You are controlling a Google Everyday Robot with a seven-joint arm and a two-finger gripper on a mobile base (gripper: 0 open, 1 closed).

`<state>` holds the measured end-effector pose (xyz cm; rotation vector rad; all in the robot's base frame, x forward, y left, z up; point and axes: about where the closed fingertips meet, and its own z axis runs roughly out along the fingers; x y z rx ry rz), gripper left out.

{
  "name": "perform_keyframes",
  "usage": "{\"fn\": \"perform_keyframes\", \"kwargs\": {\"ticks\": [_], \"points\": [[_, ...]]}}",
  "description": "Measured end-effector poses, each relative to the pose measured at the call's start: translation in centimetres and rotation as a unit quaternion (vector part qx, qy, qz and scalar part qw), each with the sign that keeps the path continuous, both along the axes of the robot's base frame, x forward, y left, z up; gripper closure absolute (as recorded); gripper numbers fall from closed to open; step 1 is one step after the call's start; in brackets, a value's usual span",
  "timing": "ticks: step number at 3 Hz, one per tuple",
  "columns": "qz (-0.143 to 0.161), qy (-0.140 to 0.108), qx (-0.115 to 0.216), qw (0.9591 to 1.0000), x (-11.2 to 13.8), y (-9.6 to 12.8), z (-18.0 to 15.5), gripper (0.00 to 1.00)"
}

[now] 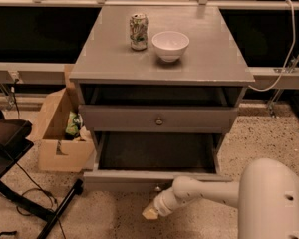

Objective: Close middle drawer

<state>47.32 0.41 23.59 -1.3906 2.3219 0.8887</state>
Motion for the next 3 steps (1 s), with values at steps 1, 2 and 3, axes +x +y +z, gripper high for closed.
{"fn": "perform_keyframes", "kwargs": {"ticks": [1, 2, 3], "points": [[-0.011, -0.003, -0.017, 0.9998, 3.5, 1.2, 0.7, 1.0], [-0.011, -0.003, -0.017, 0.9998, 3.5, 1.2, 0.7, 1.0], [-0.012, -0.004, -0.009, 0.9999, 5.1, 0.6, 0.2, 1.0]]}}
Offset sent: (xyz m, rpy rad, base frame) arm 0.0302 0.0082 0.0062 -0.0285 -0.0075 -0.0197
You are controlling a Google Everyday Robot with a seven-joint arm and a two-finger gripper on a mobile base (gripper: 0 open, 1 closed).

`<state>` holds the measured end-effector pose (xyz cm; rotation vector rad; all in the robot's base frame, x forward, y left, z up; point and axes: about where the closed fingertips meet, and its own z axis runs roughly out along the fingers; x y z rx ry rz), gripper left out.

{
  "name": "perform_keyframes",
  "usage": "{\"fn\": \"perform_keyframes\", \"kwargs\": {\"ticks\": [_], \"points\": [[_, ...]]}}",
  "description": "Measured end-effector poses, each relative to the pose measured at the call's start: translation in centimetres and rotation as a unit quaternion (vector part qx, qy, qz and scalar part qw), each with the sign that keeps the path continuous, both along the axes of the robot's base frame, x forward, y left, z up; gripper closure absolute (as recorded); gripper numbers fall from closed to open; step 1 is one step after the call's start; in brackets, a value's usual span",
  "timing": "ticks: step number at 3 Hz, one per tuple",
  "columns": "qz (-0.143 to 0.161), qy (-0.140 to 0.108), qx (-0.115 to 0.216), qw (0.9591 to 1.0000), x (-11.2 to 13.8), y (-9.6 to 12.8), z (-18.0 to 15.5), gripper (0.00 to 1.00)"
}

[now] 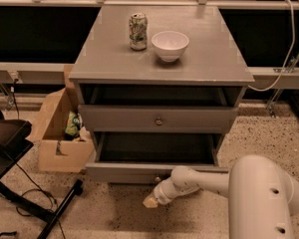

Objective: Close middle drawer

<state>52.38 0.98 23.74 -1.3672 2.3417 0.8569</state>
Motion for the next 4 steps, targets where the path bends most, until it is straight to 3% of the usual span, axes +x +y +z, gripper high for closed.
{"fn": "perform_keyframes", "kwargs": {"ticks": [1, 2, 4], "points": [[-0.009, 0.026, 0.014, 0.9995, 3.0, -3.7, -2.7, 1.0], [-0.04, 0.027, 0.02, 0.9986, 8.1, -7.9, -2.9, 1.0], [-0.078, 0.004, 0.009, 0.9969, 13.4, -12.0, 0.5, 1.0]]}}
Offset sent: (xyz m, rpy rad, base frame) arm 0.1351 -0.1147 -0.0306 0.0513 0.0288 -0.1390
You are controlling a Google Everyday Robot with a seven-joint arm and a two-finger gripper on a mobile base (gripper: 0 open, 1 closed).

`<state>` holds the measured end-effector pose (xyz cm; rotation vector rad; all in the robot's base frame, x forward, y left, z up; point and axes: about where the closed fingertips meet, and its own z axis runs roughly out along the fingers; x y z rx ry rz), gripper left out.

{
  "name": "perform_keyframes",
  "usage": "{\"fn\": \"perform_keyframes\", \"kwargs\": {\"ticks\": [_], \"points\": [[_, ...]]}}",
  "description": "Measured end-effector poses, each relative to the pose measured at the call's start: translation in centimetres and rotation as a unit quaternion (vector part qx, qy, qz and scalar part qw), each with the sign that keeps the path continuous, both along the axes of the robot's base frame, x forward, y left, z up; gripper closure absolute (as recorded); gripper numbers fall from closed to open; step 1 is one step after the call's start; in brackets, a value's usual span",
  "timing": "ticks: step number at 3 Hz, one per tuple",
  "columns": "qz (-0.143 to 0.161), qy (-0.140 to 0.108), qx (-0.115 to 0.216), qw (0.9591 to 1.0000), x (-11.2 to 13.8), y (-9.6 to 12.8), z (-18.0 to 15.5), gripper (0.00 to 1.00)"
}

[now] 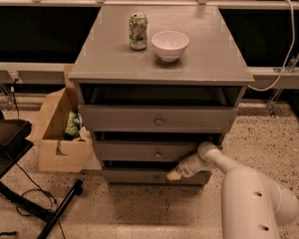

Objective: Close middle drawer

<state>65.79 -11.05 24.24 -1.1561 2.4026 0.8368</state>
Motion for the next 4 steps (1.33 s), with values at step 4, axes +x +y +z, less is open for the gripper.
{"fn": "perform_keyframes", "kwargs": {"ticks": [4], "points": [[0.014, -0.01, -0.001, 0.9998, -12.6, -4.0, 5.8, 1.0]]}}
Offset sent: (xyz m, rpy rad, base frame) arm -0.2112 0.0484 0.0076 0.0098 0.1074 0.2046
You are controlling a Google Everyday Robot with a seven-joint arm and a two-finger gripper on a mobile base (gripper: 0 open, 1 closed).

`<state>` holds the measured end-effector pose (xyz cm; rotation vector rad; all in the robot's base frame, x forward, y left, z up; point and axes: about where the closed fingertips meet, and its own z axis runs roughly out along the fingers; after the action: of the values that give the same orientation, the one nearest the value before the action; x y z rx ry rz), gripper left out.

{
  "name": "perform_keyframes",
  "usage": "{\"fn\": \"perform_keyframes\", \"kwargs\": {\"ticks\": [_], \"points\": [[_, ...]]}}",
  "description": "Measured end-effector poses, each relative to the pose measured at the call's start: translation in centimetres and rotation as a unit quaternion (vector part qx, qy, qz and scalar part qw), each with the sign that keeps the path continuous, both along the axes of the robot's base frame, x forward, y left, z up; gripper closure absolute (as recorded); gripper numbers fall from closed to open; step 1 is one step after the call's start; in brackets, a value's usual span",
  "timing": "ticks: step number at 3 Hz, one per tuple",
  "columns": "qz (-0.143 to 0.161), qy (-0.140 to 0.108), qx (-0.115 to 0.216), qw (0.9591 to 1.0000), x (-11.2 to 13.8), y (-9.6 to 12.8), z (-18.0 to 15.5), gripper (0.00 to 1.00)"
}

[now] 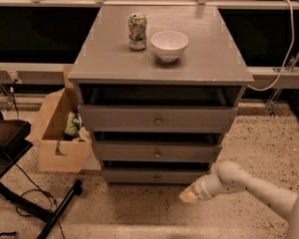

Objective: Close middle drawer

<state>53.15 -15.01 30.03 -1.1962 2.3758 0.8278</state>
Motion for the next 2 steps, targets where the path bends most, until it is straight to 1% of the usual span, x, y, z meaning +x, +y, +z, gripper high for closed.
{"fn": "perform_keyframes", "kwargs": {"ticks": [1, 2], "points": [[-0.032, 0.002, -0.017, 0.9993, -5.1, -3.0, 3.4, 1.0], [-0.066, 0.004, -0.054, 0.9964, -11.6, -5.0, 7.7, 1.0]]}}
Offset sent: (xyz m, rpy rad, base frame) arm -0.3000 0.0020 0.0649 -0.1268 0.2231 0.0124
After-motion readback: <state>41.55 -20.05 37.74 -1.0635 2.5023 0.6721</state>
